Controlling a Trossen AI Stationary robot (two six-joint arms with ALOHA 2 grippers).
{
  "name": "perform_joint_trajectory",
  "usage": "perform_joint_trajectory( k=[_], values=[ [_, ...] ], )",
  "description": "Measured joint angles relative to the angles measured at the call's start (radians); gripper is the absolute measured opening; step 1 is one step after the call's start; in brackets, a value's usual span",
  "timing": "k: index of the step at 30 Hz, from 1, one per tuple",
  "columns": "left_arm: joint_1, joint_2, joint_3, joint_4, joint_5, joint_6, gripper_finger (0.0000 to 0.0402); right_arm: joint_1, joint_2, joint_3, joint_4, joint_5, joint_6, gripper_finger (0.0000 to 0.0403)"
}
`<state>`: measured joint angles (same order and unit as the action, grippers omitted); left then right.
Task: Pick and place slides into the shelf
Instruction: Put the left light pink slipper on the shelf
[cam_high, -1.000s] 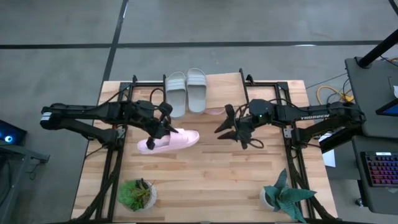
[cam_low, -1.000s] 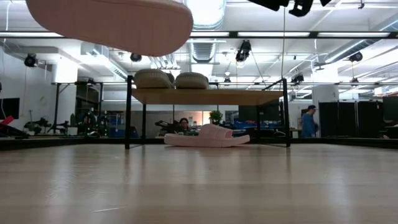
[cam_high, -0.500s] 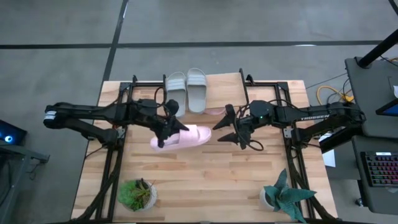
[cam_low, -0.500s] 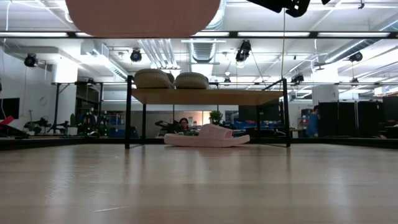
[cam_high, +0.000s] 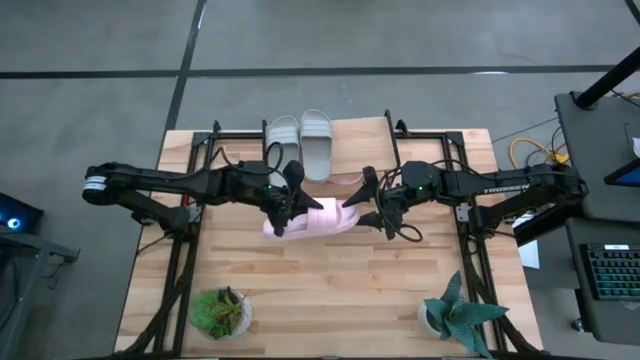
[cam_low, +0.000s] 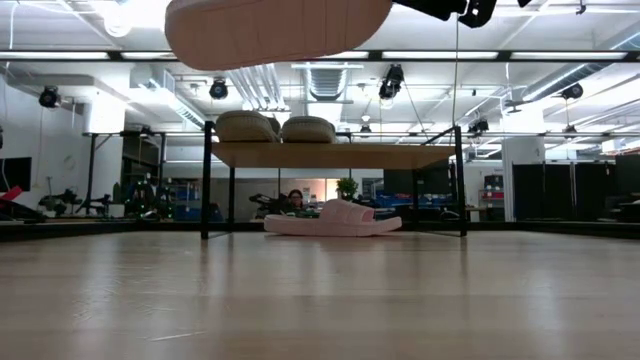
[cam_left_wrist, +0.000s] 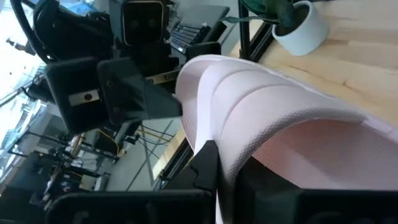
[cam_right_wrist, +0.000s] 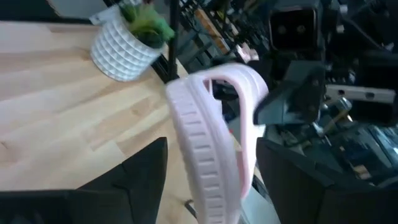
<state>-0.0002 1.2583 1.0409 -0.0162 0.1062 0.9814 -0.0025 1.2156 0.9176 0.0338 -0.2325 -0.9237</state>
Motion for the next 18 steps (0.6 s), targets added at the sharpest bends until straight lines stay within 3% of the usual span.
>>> perform_joint_trajectory(
  k=[7,16,18],
  values=[
    [0.0,0.007,0.009,0.01,-0.003,0.012,0.0,0.0,0.0,0.0,-0.004,0.08,0.015,0.019],
    [0.0,0.004,0.008,0.024,-0.009,0.017,0.0,0.001,0.0,0.0,-0.044,0.07,-0.04,0.0031],
    [0.0,0.004,0.007,0.03,-0.011,0.015,0.0,0.001,0.0,0.0,-0.045,0.07,-0.053,0.0027]
  ],
)
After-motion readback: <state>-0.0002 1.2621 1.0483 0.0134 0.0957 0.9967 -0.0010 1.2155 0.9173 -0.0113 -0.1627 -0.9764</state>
